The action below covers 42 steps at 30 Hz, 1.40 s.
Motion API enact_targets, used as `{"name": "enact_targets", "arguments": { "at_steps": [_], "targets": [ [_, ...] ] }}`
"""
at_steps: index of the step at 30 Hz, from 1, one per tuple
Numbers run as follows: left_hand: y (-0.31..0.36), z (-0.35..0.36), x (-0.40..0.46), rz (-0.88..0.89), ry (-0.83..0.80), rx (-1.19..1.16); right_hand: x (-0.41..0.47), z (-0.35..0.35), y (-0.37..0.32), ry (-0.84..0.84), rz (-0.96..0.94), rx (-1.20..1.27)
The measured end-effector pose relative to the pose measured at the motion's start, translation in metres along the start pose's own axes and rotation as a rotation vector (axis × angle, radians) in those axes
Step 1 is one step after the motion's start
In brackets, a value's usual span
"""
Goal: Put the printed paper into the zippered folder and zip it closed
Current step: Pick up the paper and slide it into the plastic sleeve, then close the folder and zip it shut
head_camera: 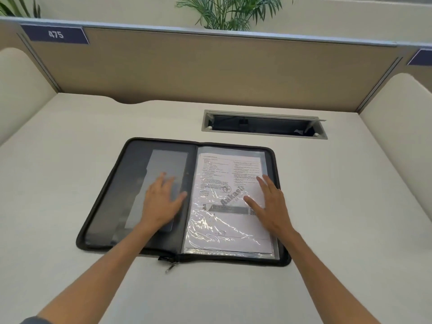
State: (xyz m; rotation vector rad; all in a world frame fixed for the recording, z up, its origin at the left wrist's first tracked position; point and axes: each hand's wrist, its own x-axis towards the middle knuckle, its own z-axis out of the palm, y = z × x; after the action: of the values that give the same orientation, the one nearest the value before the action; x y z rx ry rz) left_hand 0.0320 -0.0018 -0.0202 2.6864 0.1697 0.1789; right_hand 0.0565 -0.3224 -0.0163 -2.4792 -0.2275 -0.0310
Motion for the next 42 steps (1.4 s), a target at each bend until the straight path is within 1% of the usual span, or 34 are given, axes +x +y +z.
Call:
{"name": "enact_targets", "arguments": {
  "at_steps": [3,5,7,10,12,15,19,21,24,26,29,34,36,39,42],
  "targets": [
    [-0.039,-0.024,-0.003,-0.178,0.161,0.050,-0.016,-0.002,-0.016,-0.007,-0.010,0.115],
    [-0.064,-0.041,-0.006,-0.329,0.187,0.119,-0.027,-0.003,-0.026,-0.030,0.000,0.195],
    [-0.085,-0.055,-0.010,-0.458,0.162,0.188,-0.036,-0.001,-0.034,-0.020,-0.008,0.247],
    [-0.107,-0.069,-0.015,-0.646,0.052,0.265,-0.049,0.004,-0.043,0.007,-0.013,0.308],
    [-0.117,-0.075,-0.019,-0.708,0.015,0.303,-0.057,0.008,-0.050,0.005,-0.014,0.320],
    [-0.122,-0.084,-0.019,-0.704,0.001,0.318,-0.065,0.012,-0.061,-0.009,-0.019,0.327],
    [-0.115,-0.100,-0.012,-0.641,0.057,0.118,-0.069,0.012,-0.078,-0.019,-0.038,0.331],
    [-0.109,-0.108,-0.006,-0.624,0.082,0.095,-0.069,0.010,-0.087,-0.017,-0.057,0.334],
    [-0.103,-0.112,-0.001,-0.667,0.006,0.182,-0.070,0.007,-0.098,-0.014,-0.075,0.338],
    [-0.103,-0.108,-0.004,-0.716,-0.061,0.186,-0.072,0.006,-0.103,-0.014,-0.079,0.335],
    [-0.104,-0.100,-0.013,-0.737,-0.080,0.103,-0.077,0.004,-0.108,-0.021,-0.080,0.337],
    [-0.099,-0.113,-0.014,-0.751,0.009,-0.111,-0.082,-0.005,-0.112,-0.021,-0.085,0.348],
    [-0.094,-0.129,-0.011,-0.706,0.062,-0.121,-0.083,-0.009,-0.116,-0.015,-0.094,0.358],
    [-0.082,-0.157,-0.008,-0.591,0.157,-0.139,-0.084,-0.015,-0.124,-0.009,-0.105,0.380],
    [-0.061,-0.183,-0.004,-0.485,0.180,-0.214,-0.085,-0.020,-0.133,-0.009,-0.126,0.405]
  ]
}}
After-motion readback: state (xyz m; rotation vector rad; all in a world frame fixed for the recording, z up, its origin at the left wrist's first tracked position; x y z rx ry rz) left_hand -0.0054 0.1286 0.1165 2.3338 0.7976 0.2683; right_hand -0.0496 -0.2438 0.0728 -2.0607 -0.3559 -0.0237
